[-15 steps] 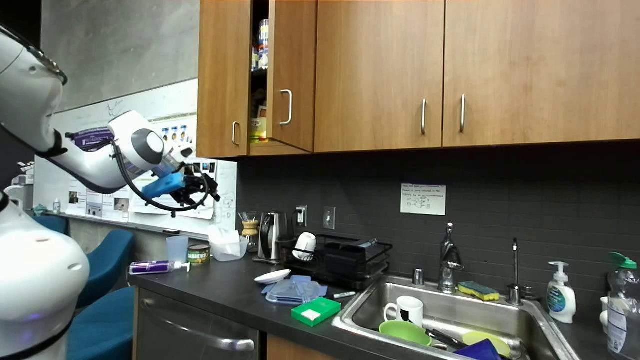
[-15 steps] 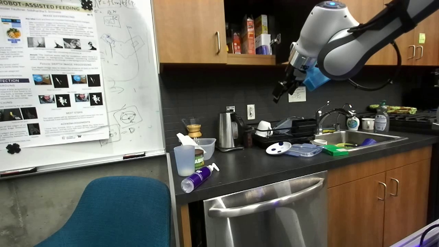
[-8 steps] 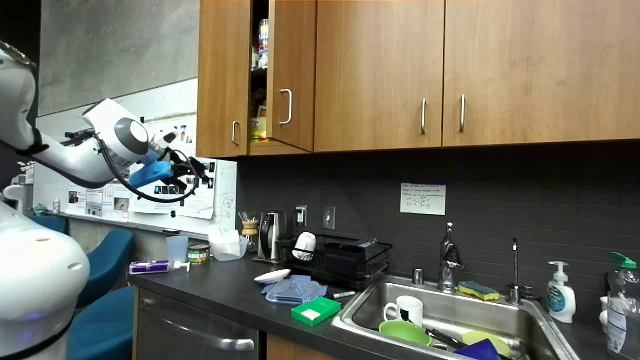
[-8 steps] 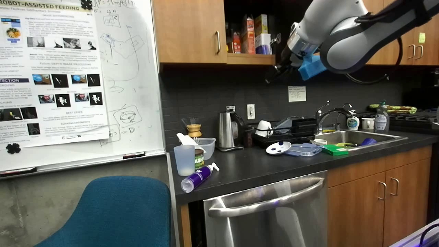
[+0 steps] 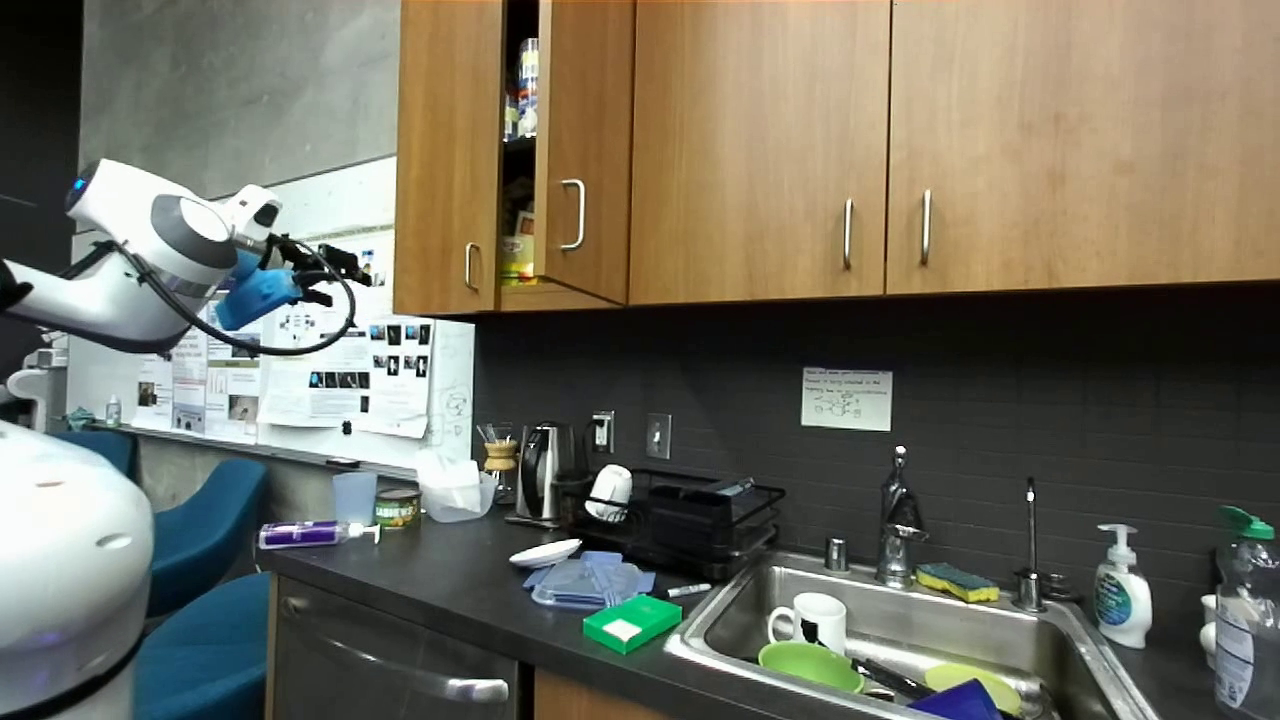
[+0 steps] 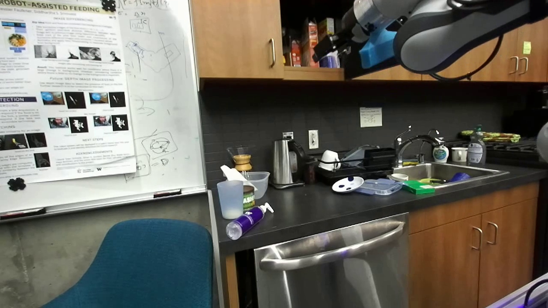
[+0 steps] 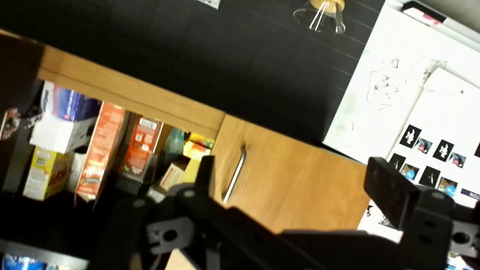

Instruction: Open the top left cabinet door

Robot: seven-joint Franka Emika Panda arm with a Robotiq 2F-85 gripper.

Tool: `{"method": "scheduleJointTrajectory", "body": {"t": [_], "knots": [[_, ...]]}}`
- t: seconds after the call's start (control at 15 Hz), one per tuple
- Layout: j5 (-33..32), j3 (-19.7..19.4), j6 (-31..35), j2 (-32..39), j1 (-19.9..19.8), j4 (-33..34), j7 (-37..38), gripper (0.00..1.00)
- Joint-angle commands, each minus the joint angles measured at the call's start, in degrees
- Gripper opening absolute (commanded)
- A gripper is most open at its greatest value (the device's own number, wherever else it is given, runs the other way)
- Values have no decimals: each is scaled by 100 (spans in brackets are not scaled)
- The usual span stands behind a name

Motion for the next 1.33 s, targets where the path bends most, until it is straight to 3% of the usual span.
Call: {"method": "scheduleJointTrajectory", "body": {"t": [0.0, 0.4, 0.67, 1.27], "knots": [[122, 500, 177, -300, -782, 565, -263, 100], [256, 855, 97, -414, -1608, 1260, -548, 100], [335, 892, 21, -370, -1921, 1487, -642, 100], [325, 870, -277, -442, -2029, 2045, -842, 100]]}}
